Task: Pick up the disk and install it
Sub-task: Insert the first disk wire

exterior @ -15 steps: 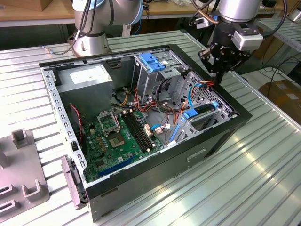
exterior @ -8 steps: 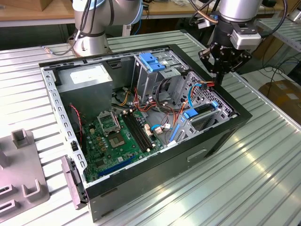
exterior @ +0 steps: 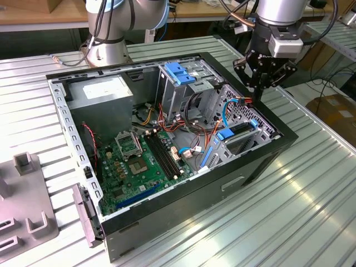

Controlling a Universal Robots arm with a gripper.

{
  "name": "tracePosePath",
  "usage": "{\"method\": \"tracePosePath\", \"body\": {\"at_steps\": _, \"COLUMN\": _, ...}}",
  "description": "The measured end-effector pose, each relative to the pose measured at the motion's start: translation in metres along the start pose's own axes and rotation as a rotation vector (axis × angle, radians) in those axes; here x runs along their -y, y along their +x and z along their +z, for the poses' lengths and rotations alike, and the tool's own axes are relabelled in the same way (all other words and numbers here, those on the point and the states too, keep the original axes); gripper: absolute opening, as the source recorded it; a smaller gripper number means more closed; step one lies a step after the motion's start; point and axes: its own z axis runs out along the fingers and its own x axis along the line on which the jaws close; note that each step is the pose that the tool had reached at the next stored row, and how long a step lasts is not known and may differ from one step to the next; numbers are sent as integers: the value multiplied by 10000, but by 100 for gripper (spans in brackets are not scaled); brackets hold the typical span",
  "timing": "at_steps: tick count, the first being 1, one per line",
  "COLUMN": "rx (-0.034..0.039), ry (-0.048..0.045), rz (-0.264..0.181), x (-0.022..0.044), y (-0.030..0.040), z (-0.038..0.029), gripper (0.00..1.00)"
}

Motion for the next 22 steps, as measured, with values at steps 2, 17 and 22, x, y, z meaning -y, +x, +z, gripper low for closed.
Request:
{"method": "tracePosePath", "body": {"at_steps": 2, "rx": 3, "ry": -39, "rz": 160, "x": -1, "y": -1, "z": -1, "gripper": 16}}
{"method": "tracePosePath", "body": {"at_steps": 17, "rx": 33, "ry": -328, "rz": 1391, "x": -43, "y": -57, "z": -8, "gripper": 16}}
{"method": "tracePosePath", "body": {"at_steps": 22, "rx": 38, "ry": -422, "rz": 1772, "x": -46, "y": -63, "z": -4, "gripper": 16}}
